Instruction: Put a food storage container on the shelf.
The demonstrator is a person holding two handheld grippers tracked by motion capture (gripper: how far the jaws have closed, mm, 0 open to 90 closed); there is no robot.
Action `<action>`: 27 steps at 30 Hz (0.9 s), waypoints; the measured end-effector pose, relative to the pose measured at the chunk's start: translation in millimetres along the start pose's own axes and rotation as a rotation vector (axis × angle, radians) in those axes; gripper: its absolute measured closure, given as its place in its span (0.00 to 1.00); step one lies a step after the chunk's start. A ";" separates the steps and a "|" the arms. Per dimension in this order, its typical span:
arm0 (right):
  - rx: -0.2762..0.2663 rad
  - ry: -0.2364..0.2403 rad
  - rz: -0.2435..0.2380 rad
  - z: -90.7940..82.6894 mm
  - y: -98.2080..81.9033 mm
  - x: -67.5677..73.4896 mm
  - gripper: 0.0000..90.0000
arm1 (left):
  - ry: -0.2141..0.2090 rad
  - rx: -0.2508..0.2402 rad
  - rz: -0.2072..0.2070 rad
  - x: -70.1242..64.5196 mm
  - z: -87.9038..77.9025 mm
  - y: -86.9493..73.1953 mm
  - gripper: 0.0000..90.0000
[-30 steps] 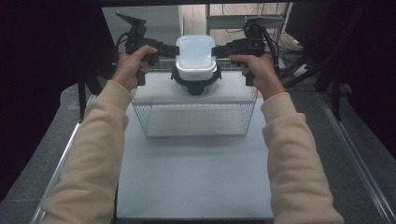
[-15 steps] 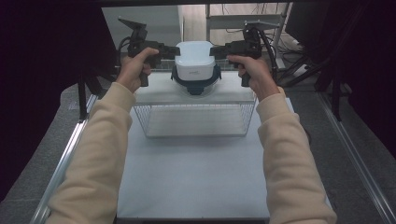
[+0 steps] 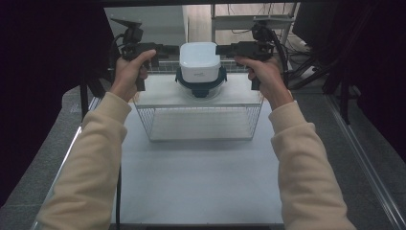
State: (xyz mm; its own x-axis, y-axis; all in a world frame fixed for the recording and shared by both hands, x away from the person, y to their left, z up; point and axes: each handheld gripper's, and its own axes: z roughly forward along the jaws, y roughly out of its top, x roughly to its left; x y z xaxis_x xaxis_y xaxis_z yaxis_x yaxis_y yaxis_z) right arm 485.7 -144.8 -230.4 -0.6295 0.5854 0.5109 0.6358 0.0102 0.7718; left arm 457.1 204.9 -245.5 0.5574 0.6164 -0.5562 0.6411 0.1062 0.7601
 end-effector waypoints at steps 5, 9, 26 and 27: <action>0.005 -0.035 -0.136 -15.2 -16.9 12.0 0.32 | 0.014 -0.009 0.064 -7.2 -14.8 -17.9 0.29; 0.010 -0.038 -0.215 -26.0 -29.6 17.6 0.30 | 0.020 -0.003 0.088 -8.8 -20.1 -32.5 0.28; 0.029 -0.078 -0.314 -58.2 -112.0 3.9 0.27 | 0.165 0.009 0.270 -21.9 -40.8 -134.5 0.27; 0.032 -0.076 -0.310 -59.6 -120.4 0.7 0.27 | 0.179 0.021 0.277 -20.7 -40.4 -142.9 0.27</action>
State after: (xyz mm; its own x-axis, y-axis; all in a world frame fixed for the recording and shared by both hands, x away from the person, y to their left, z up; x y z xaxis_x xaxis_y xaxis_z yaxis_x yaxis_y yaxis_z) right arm 382.0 -193.9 -300.4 -0.7611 0.6091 0.2231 0.4338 0.2221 0.8732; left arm 332.6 208.5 -329.0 0.6115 0.7472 -0.2602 0.4900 -0.0994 0.8661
